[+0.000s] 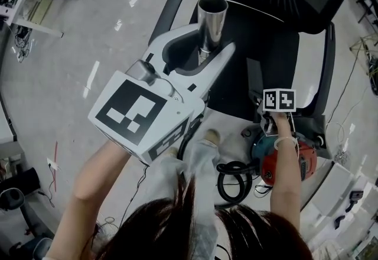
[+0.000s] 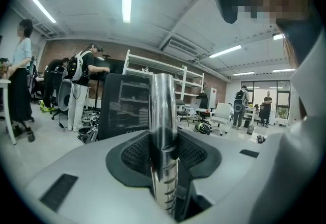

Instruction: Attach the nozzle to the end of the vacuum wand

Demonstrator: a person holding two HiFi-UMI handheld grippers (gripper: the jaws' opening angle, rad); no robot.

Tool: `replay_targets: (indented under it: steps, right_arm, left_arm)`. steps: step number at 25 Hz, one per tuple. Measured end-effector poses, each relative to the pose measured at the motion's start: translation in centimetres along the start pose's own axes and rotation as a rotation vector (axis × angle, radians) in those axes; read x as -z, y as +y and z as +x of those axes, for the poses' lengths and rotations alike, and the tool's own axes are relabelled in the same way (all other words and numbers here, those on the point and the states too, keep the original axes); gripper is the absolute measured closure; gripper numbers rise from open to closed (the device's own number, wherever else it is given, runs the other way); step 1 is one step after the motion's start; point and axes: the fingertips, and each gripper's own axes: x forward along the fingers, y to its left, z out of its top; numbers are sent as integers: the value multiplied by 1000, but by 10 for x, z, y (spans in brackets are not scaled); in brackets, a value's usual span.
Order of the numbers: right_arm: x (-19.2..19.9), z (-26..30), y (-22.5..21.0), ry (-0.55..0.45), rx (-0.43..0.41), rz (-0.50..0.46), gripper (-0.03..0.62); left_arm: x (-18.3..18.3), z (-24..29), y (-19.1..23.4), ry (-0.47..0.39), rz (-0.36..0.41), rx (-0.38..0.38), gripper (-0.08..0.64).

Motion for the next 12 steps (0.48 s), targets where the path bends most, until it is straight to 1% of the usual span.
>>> replay_targets:
  steps: [4,6,8,9,12]
  right_arm:
    - [0,4,-1,33,18,-12,325]
    - [1,5,-3,48,67,-33,326]
    - [1,3,-6,56,128,-74,337]
    - [1,3,-6,55,146,-92,342]
    - [2,-1,-1,55,154,-126,347]
  left_arm:
    - [0,0,0,4,0,0,407]
    - [-1,-1,0,5,-1,-2,407]
    - [-1,-1,0,6,-2,-3,407]
    - [-1,-1,0,7,-3,-3,407]
    - [-2,-3,1,10,-1,-5,407]
